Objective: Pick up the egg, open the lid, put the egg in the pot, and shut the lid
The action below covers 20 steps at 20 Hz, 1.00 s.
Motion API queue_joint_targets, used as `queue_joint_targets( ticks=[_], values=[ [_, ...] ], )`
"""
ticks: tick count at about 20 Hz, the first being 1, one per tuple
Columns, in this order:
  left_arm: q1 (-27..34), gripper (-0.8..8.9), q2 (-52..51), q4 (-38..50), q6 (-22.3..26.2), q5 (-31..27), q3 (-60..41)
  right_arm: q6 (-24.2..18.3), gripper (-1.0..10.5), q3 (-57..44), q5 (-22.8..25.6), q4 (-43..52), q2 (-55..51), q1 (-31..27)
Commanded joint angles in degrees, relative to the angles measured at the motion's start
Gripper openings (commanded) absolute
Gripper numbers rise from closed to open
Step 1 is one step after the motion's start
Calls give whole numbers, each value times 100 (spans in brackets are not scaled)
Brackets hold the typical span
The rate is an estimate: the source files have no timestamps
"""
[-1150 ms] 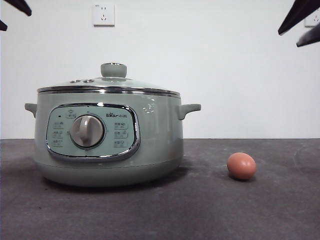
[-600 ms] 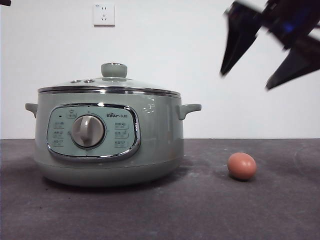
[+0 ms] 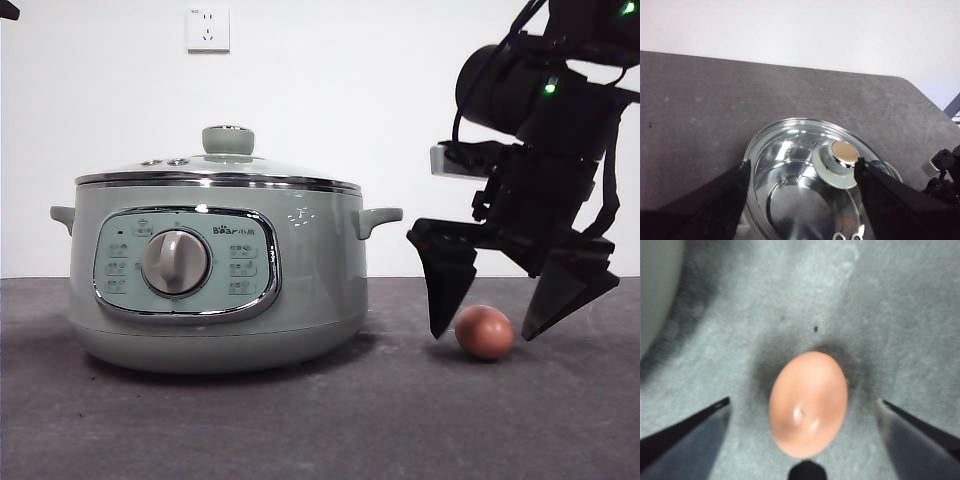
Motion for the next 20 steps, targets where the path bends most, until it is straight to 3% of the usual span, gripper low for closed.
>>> queue_joint_targets(
  ticks=[1,2,8,13,20],
  values=[
    [4,354,-7,-11,-33,2,24,-22,368,9,0,37,57,11],
    [4,354,-7,-9,-33,2,24,-13,364,9,2,37,57,9],
    [4,354,-7,-92,-31,0,24,26,-11,9,13,13,57,4],
    [-61,355,-7,-162,-9,35,31,105,-12,11,2,-168,-306,-31],
    [-870,356,885,-177,142,-24,592,127,-12,11,15,-1130,-2218,-31]
  ],
)
